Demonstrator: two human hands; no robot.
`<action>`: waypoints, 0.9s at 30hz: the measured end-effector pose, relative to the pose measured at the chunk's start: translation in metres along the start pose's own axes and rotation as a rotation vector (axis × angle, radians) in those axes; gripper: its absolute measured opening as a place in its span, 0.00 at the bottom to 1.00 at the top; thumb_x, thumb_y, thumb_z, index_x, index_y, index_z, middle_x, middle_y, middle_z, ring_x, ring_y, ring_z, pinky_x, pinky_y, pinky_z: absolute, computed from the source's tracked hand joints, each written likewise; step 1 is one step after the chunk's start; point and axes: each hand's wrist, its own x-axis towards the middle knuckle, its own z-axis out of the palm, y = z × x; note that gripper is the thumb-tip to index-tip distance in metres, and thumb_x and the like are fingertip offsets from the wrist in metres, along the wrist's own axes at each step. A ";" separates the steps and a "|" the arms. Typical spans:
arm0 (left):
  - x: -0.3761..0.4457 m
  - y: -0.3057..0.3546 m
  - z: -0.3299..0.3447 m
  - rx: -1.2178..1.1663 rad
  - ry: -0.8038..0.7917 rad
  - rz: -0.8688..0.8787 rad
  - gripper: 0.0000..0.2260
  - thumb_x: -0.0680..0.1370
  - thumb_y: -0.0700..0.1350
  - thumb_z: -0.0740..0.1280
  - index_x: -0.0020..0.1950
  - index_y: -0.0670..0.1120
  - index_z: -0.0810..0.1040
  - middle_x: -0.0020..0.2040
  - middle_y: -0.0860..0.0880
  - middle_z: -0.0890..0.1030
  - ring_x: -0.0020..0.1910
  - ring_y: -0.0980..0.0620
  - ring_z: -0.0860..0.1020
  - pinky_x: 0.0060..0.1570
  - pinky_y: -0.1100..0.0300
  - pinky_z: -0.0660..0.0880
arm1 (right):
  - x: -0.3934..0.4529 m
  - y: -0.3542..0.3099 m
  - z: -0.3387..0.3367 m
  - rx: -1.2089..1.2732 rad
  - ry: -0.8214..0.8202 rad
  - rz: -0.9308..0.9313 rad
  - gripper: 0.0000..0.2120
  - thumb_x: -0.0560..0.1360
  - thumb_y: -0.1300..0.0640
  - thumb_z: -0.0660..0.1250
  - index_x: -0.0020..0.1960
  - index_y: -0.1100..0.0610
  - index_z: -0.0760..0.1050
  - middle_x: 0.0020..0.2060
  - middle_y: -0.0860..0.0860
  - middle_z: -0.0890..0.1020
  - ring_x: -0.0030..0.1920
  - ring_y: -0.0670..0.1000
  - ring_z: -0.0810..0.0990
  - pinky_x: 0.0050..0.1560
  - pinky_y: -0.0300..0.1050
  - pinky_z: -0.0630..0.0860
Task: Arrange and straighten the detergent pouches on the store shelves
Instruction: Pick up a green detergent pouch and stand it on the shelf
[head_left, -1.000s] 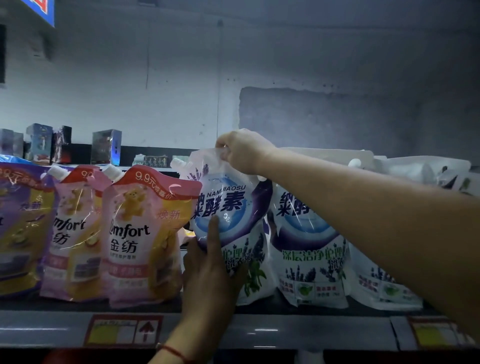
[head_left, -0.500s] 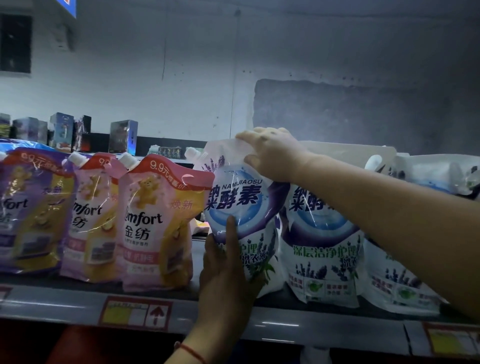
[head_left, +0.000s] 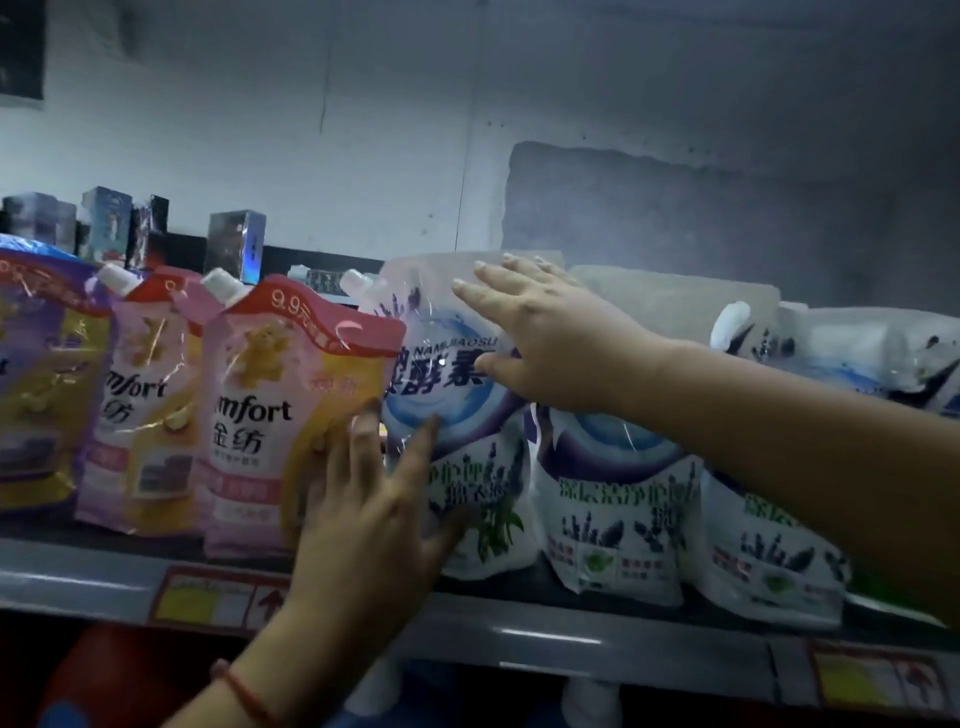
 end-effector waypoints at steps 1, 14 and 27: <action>0.002 0.000 -0.004 0.031 0.002 0.016 0.36 0.75 0.69 0.59 0.79 0.55 0.60 0.75 0.38 0.61 0.72 0.36 0.62 0.61 0.36 0.71 | -0.011 -0.002 -0.001 0.043 -0.024 -0.003 0.34 0.80 0.46 0.61 0.80 0.49 0.50 0.79 0.50 0.55 0.79 0.51 0.50 0.76 0.45 0.44; -0.017 0.144 -0.028 0.161 -0.199 0.214 0.44 0.68 0.74 0.44 0.80 0.54 0.57 0.78 0.43 0.63 0.76 0.43 0.63 0.71 0.46 0.64 | -0.220 0.074 0.015 0.220 -0.188 0.260 0.34 0.79 0.37 0.58 0.79 0.43 0.48 0.79 0.43 0.52 0.78 0.46 0.47 0.78 0.48 0.41; -0.035 0.387 0.076 0.093 -0.352 0.406 0.36 0.77 0.69 0.56 0.81 0.57 0.50 0.81 0.45 0.54 0.78 0.45 0.56 0.75 0.50 0.59 | -0.428 0.242 0.043 0.479 -0.392 0.625 0.34 0.77 0.39 0.64 0.78 0.42 0.55 0.78 0.42 0.56 0.77 0.46 0.57 0.73 0.46 0.60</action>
